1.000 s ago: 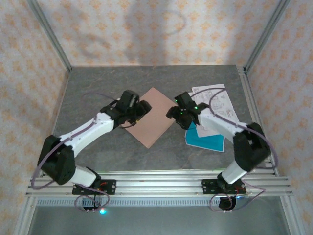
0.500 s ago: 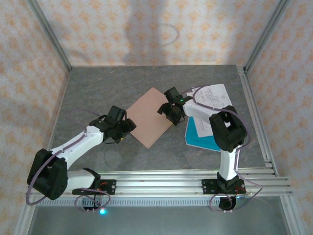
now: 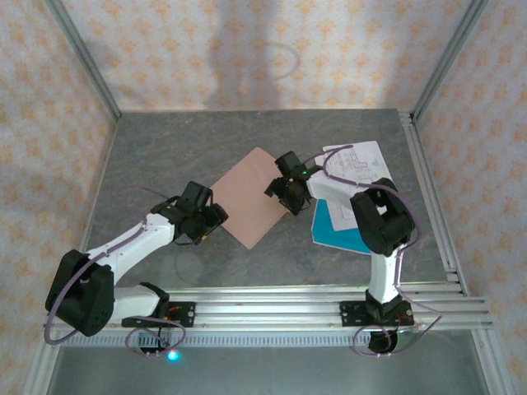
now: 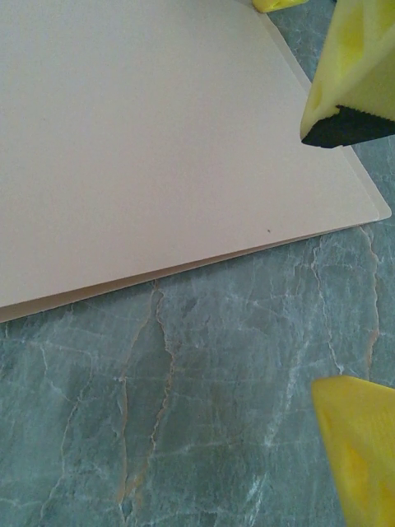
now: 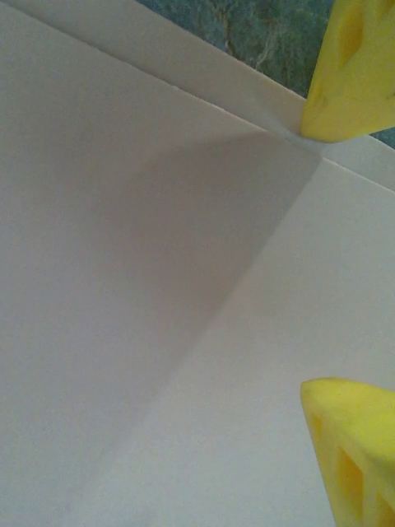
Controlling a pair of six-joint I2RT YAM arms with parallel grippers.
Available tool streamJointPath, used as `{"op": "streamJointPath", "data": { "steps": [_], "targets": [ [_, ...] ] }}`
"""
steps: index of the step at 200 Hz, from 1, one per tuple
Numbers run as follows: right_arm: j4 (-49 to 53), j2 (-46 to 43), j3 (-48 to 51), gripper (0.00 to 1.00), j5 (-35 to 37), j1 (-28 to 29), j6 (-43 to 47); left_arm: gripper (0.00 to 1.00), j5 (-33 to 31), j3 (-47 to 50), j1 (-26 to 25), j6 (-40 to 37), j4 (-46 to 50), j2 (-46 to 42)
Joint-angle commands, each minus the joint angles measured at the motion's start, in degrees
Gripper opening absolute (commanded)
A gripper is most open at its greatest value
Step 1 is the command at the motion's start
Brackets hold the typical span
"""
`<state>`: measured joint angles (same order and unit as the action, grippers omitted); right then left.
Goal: Put the files into the folder
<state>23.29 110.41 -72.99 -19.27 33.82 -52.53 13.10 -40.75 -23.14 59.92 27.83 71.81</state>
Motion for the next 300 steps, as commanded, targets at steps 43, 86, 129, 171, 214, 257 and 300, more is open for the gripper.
{"op": "streamJointPath", "data": {
  "steps": [43, 86, 129, 171, 214, 257, 300],
  "targets": [
    [-1.64, 0.11, 2.31, 0.76, 2.00, 0.18, -1.14, 0.74, 0.14, 0.27, 0.53, -0.25, -0.81, -0.52],
    [-1.49, -1.13, 4.30, 0.76, 2.56, 0.13, -1.62, 0.70, 3.06, 3.51, 0.24, 3.85, -11.66, 0.13],
    [-0.92, -1.29, 4.70, 0.76, 2.49, 0.16, -1.08, 0.65, 2.67, 3.24, -0.42, 5.18, -15.31, 3.87],
    [-0.70, -1.05, 4.70, 0.76, 2.28, 0.06, -0.84, 0.62, 0.13, 1.74, -0.38, 4.25, -13.72, 5.97],
    [-0.52, -1.06, 4.44, 0.76, 2.06, -0.13, -0.60, 0.62, -0.46, 1.91, -0.34, 4.23, -15.60, 7.92],
    [-0.60, -0.94, 4.35, 0.76, 1.83, -0.24, -0.41, 0.57, -0.35, 1.73, -0.40, 4.75, -19.44, 9.96],
    [-0.56, -0.63, 4.35, 0.76, 1.51, -0.23, -0.27, 0.55, 0.65, 1.82, -0.46, 5.32, -23.08, 12.33]
  ]
}}
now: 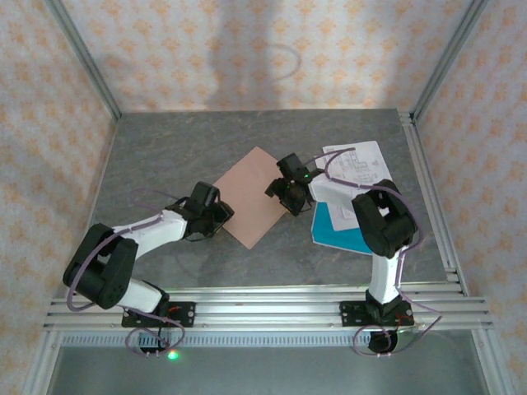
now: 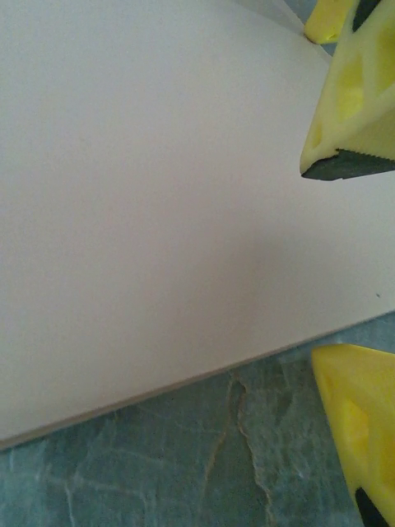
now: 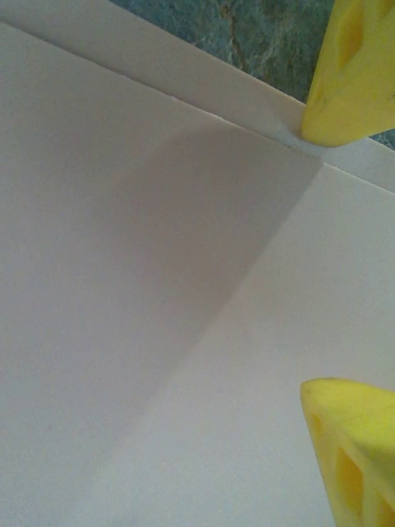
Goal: Put the files into the folder
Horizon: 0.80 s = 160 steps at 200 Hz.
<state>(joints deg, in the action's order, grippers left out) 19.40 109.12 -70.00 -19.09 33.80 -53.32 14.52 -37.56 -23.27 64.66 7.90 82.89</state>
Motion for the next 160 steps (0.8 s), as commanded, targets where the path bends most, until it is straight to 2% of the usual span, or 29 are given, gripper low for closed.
{"op": "streamJointPath", "data": {
  "steps": [1, 88, 160],
  "targets": [
    [3.35, 0.70, 1.35, 0.76, 1.34, -0.22, 0.51, 0.55, -0.75, -1.37, -0.35, 0.56, -3.15, 1.28],
    [3.45, 1.27, 0.92, 0.76, 0.82, -0.56, 1.03, 0.51, 0.34, -0.80, -0.79, 0.85, -6.21, 1.35],
    [2.00, 1.88, 1.04, 0.78, -0.73, -1.00, 1.62, 0.48, 0.27, 3.05, -2.64, 3.88, -15.72, -3.19]
  ]
}}
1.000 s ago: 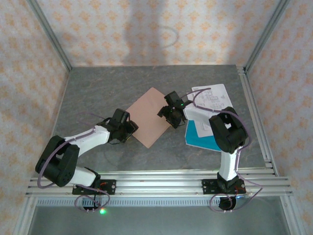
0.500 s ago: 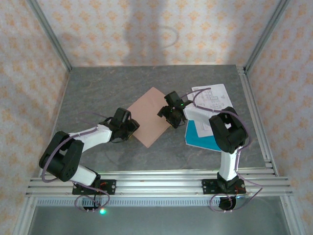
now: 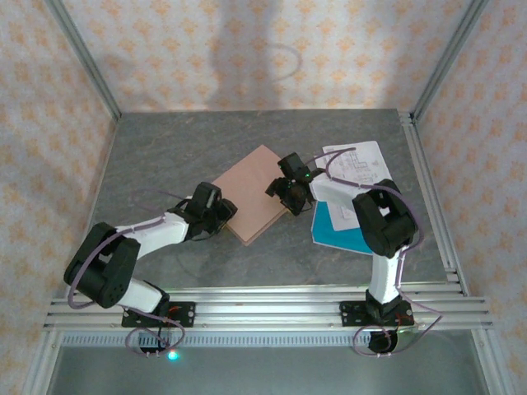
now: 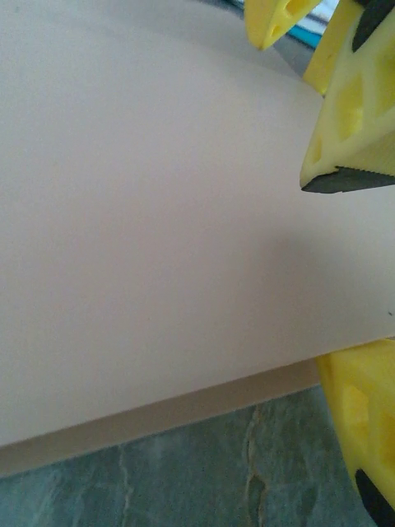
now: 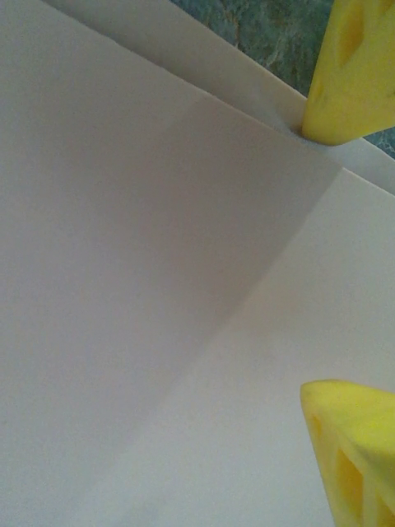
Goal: Put the files into the folder
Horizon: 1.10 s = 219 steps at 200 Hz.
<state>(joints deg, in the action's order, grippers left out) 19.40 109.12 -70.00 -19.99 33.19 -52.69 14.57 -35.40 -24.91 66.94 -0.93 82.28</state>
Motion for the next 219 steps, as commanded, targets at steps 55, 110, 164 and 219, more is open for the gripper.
{"op": "streamJointPath", "data": {
  "steps": [55, 110, 164, 219],
  "targets": [
    [0.01, 1.88, 0.93, 0.80, -2.03, -0.80, 1.75, 0.43, 1.80, 1.47, -2.93, 4.74, -13.84, -1.86],
    [-3.02, -1.92, 2.22, 0.79, -2.69, -1.00, 1.10, 0.00, 0.22, 2.84, -4.81, 9.71, -16.12, -1.91],
    [-5.47, -8.62, 3.56, 0.74, -2.18, -1.02, -2.12, 0.00, 0.45, 5.10, -5.25, 14.46, -16.90, -5.98],
    [-5.80, -10.59, 2.77, 0.38, -1.27, -1.36, -4.21, 0.00, 0.82, 6.79, -5.33, 15.12, -14.96, -10.18]
  ]
}}
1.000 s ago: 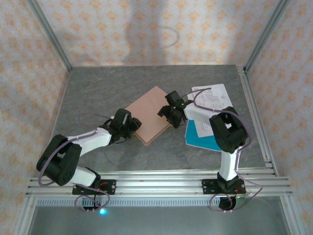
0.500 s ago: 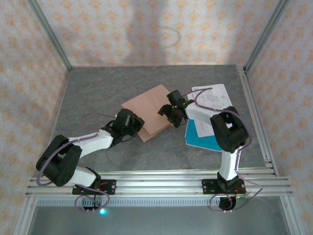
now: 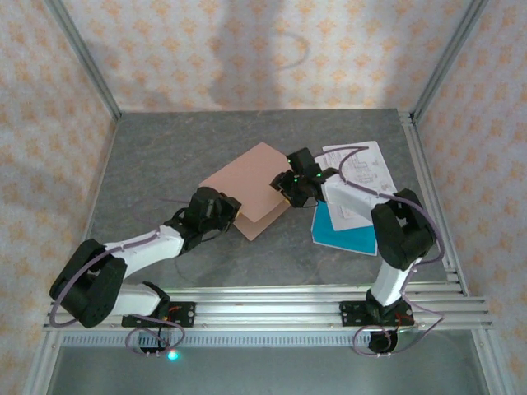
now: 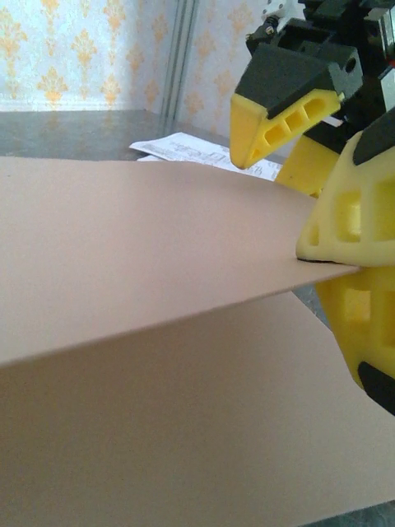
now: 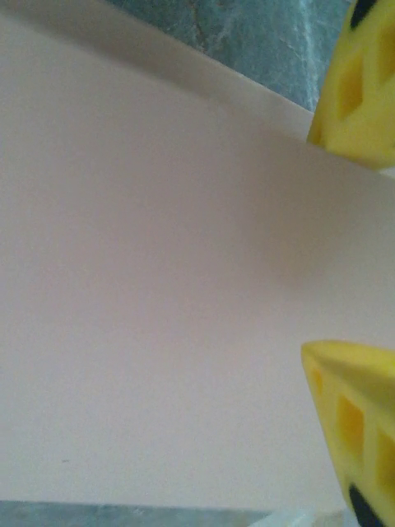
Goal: Put the files into the folder
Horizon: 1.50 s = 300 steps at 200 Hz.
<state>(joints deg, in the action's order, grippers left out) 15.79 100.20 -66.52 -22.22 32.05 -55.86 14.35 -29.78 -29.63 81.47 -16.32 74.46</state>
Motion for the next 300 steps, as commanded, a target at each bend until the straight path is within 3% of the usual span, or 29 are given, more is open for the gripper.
{"op": "streamJointPath", "data": {
  "steps": [1, 22, 32, 50, 60, 96, 111, 131, 170, 204, 217, 228, 238, 252, 272, 279, 300],
  "targets": [
    [-2.22, -1.67, -0.71, 0.36, 1.00, -0.19, -1.07, 0.00, 1.13, 1.15, -0.61, 0.56, 0.55, -2.41],
    [-1.99, -1.92, -1.22, 0.00, 1.63, -0.31, -1.85, 0.00, 1.48, 0.58, -0.61, -1.54, 5.26, -4.71],
    [-0.90, -2.03, -2.12, 0.00, 2.10, -0.32, -2.05, 0.02, 1.57, -0.25, -0.61, -3.64, 9.12, -5.92],
    [1.53, -1.68, -4.47, 0.00, 2.08, -0.28, -1.81, 0.46, 0.01, -4.67, -0.92, -11.99, 22.38, -8.49],
    [3.14, -1.14, -6.02, 0.00, 1.57, -0.30, -1.36, 0.63, -2.01, -8.93, -1.29, -19.38, 31.16, -9.36],
    [9.62, 0.40, -11.15, 0.00, 0.15, -0.32, 0.47, 0.88, -13.02, -26.01, -6.27, -46.07, 55.63, -6.18],
    [12.19, 1.21, -13.45, 0.00, -0.69, -0.25, 1.16, 0.95, -19.45, -30.60, -10.38, -53.22, 60.28, -3.48],
    [14.00, 1.98, -15.70, 0.00, -2.10, -0.32, 1.86, 0.96, -27.66, -34.69, -16.61, -58.84, 62.36, 0.31],
    [17.29, 1.98, -18.71, 0.00, -3.11, -0.34, 3.60, 0.98, -43.85, -42.56, -24.60, -62.01, 66.88, 11.77],
    [18.21, 0.82, -19.10, 0.00, -4.18, -0.29, 3.91, 0.94, -53.08, -48.11, -26.26, -59.69, 71.18, 20.99],
    [18.48, 0.31, -18.94, 0.00, -4.61, -0.30, 4.00, 0.84, -54.92, -49.34, -26.23, -58.99, 71.78, 22.79],
    [18.65, -0.12, -18.68, 0.00, -4.81, -0.29, 4.17, 0.67, -55.51, -50.08, -26.19, -58.81, 71.74, 23.76],
    [18.66, -0.52, -18.46, 0.00, -5.01, -0.32, 4.25, 0.33, -55.92, -50.67, -26.15, -58.43, 71.75, 24.28],
    [18.32, -1.04, -17.95, 0.00, -5.05, -0.28, 4.26, 0.00, -56.18, -51.17, -26.10, -58.05, 71.80, 24.89],
    [17.65, -1.59, -17.82, 0.00, -5.42, -0.35, 4.68, 0.00, -54.96, -51.05, -26.14, -57.92, 71.46, 24.65],
    [17.04, -1.93, -17.72, 0.11, -5.78, -0.45, 5.08, 0.00, -54.25, -50.63, -26.14, -57.83, 71.16, 24.03],
    [16.22, -5.38, -15.95, 0.57, -2.84, -0.96, 6.02, 0.00, -51.31, -48.38, -25.84, -57.44, 69.42, 20.56]
  ]
}}
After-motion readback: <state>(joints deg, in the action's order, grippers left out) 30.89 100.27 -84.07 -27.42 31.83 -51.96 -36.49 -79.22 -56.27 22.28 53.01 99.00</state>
